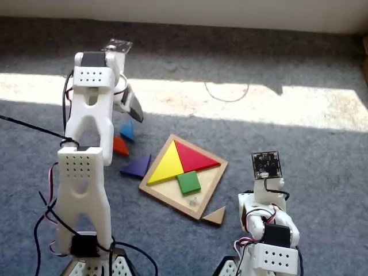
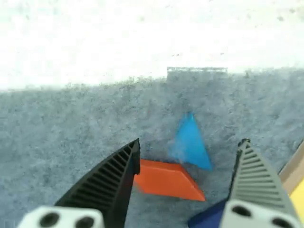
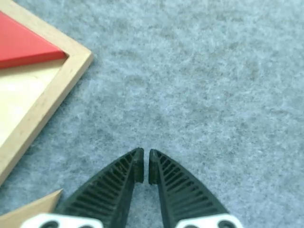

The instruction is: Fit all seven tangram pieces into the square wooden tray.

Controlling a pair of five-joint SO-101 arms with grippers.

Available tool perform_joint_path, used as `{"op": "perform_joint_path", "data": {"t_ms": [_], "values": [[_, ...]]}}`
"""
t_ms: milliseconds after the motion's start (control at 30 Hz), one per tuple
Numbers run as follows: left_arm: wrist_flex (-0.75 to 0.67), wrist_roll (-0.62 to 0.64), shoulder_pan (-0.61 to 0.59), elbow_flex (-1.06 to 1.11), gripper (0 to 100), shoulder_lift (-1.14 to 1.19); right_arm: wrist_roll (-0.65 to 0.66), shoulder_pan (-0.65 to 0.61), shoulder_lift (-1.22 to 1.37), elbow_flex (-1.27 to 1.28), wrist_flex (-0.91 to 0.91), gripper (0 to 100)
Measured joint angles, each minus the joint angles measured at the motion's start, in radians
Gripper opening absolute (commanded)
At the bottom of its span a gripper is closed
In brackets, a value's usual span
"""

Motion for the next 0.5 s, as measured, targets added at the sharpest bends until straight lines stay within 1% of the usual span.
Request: {"op": "perform_joint_path", "data": {"t_ms": [167, 233, 367, 500], "values": [[0.0, 0.068, -0.018, 0.13, 32, 0.0, 0.0, 0.0, 0.0, 0.0, 0.0, 3.4], [0.0, 0.074, -0.018, 0.173, 31, 0.0, 0.0, 0.0, 0.0, 0.0, 0.0, 3.4], [0.0, 0.086, -0.018, 0.213, 31, 0.0, 0.0, 0.0, 0.0, 0.0, 0.0, 3.4], [0.0, 0.132, 0.011, 0.242, 30, 0.0, 0.0, 0.0, 0.0, 0.0, 0.0, 3.4]]}}
